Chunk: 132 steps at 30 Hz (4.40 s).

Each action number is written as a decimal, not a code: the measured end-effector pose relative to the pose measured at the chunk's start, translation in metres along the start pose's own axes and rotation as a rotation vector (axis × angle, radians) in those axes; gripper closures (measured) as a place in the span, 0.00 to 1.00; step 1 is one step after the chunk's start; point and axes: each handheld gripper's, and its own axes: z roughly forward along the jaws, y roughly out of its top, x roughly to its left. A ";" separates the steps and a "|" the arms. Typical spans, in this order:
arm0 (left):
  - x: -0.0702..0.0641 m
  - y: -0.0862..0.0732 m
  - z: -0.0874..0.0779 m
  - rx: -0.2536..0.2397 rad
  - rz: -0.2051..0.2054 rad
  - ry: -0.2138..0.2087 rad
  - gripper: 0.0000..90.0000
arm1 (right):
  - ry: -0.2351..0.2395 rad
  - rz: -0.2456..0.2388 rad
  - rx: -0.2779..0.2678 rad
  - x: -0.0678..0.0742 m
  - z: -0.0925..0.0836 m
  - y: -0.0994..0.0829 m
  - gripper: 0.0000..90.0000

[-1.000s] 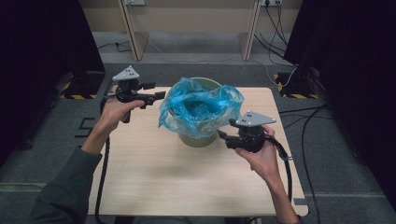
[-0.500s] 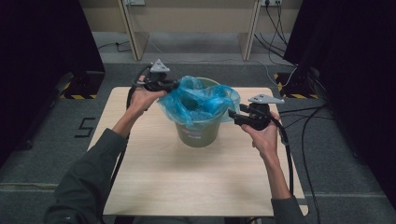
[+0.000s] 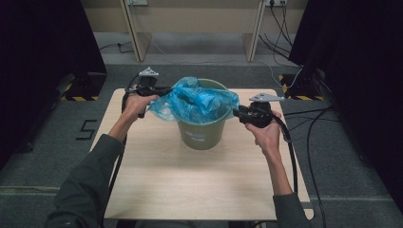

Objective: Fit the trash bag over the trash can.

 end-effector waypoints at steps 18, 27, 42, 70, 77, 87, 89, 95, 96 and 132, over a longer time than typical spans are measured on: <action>-0.038 -0.050 -0.023 -0.075 0.068 -0.039 0.94 | -0.149 0.016 -0.058 0.002 -0.016 0.021 0.42; -0.057 -0.060 -0.039 -0.103 0.117 -0.050 0.94 | -0.011 -0.069 -0.056 0.068 -0.008 0.037 0.32; -0.092 -0.085 -0.051 -0.101 0.159 -0.137 0.90 | -0.115 -0.233 0.041 0.034 -0.003 0.029 1.00; -0.069 -0.077 -0.080 -0.089 0.123 -0.049 0.52 | 0.012 -0.183 0.013 0.102 0.005 0.035 0.34; -0.048 -0.067 -0.082 -0.093 0.065 -0.021 0.46 | 0.108 -0.191 0.055 0.100 0.015 0.031 0.75; -0.040 -0.049 -0.085 -0.125 0.029 -0.016 0.45 | 0.146 -0.293 0.035 0.094 -0.020 0.013 0.99; -0.040 -0.040 -0.087 -0.134 0.029 -0.017 0.44 | 0.144 -0.299 0.038 0.093 -0.021 0.010 0.99; -0.044 -0.008 -0.079 -0.125 0.016 -0.048 0.39 | 0.142 -0.291 0.064 0.080 -0.028 -0.014 0.99; -0.044 -0.008 -0.079 -0.125 0.016 -0.048 0.38 | 0.140 -0.291 0.066 0.079 -0.028 -0.018 0.99; -0.030 0.031 -0.013 0.063 0.125 -0.050 0.96 | 0.085 -0.311 0.132 0.061 -0.006 -0.040 0.99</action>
